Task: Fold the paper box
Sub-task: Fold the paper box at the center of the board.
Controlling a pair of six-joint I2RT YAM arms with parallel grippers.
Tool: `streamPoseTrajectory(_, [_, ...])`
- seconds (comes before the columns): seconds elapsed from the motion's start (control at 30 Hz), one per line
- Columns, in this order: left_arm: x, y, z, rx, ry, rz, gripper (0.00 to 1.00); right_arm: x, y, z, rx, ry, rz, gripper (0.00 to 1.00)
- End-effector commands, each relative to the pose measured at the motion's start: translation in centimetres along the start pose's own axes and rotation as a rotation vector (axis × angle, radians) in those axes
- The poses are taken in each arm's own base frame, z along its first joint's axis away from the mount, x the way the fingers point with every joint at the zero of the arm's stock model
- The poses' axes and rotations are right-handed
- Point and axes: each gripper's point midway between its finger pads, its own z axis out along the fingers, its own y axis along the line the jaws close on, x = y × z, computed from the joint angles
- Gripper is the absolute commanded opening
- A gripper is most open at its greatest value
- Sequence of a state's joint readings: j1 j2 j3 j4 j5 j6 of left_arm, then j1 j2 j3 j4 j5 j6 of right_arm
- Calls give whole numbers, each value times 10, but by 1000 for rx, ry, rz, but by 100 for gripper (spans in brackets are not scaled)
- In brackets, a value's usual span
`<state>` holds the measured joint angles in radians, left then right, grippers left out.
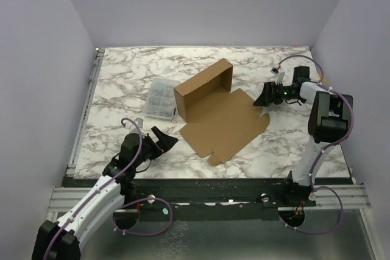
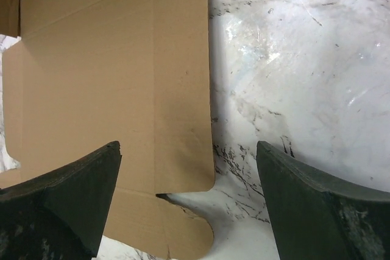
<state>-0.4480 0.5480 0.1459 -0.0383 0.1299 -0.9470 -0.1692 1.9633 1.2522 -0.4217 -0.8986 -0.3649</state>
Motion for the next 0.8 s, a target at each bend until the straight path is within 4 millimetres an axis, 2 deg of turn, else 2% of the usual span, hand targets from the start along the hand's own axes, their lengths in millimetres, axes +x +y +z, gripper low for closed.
streamPoseTrajectory(0.0, [1, -3, 6, 31, -31, -113, 96, 9, -4, 5, 12, 26, 71, 94])
streamPoseTrajectory(0.1, [2, 0, 10, 3, -23, -124, 95, 15, -7, 11, 0, 39, 115, 91])
streamPoseTrajectory(0.37, [18, 5, 22, -17, 15, -176, 93, 32, 3, 21, -91, 64, 234, 77])
streamPoseTrajectory(0.5, [27, 13, 26, -43, 28, -192, 90, 33, 6, 22, -114, 61, 270, 74])
streamPoseTrajectory(0.63, [32, 13, 32, -68, 43, -178, 87, 38, 7, 25, -124, 65, 304, 71])
streamPoseTrajectory(0.77, [36, 15, 38, -106, 38, -171, 86, 32, 8, 23, -123, 46, 309, 66])
